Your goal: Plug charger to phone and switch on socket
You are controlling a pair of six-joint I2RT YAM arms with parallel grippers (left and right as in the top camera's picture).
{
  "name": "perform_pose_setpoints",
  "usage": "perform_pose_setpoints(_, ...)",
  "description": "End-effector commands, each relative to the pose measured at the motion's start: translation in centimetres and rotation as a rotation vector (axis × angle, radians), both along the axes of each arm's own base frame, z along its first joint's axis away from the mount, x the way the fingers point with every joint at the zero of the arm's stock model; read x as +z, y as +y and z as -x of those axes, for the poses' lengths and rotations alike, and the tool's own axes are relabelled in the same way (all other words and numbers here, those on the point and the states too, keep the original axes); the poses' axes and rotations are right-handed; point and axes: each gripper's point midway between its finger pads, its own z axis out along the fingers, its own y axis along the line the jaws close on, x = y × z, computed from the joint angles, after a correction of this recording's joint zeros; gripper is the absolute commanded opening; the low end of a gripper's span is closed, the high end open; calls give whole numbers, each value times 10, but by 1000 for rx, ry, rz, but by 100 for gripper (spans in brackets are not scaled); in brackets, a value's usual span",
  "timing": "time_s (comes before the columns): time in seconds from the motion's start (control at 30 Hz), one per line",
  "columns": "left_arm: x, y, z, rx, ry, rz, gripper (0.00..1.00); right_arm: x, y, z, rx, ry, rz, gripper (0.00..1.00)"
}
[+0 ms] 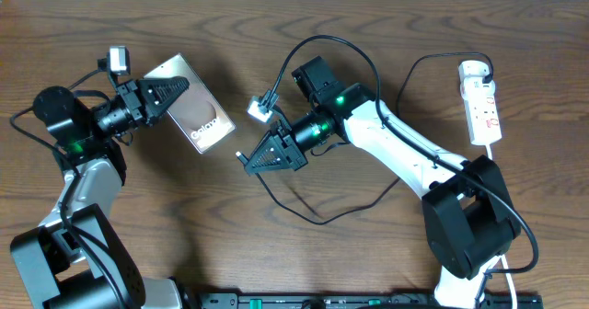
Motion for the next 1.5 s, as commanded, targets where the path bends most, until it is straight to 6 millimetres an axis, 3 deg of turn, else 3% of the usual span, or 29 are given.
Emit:
perform_pose_setpoints(0.0,11,2,-4,11,-42,-19,7,9,1,5,34,13,-63,1)
perform_pose_setpoints(0.33,11,8,-13,76,-3,8,7,27,4,5,76,99,-151,1)
perform_pose_setpoints(0.57,14,8,-13,76,-29,-2,7,-21,9,-5,74,249,-101,1)
perform_pose_setpoints(0.67,18,7,-12,72,-60,-15,7,-31,10,-6,72,269,-88,1)
perform_pose_setpoints(1.47,21,2,-4,20,-125,-51,7,-14,24,-20,83,242,-106,1)
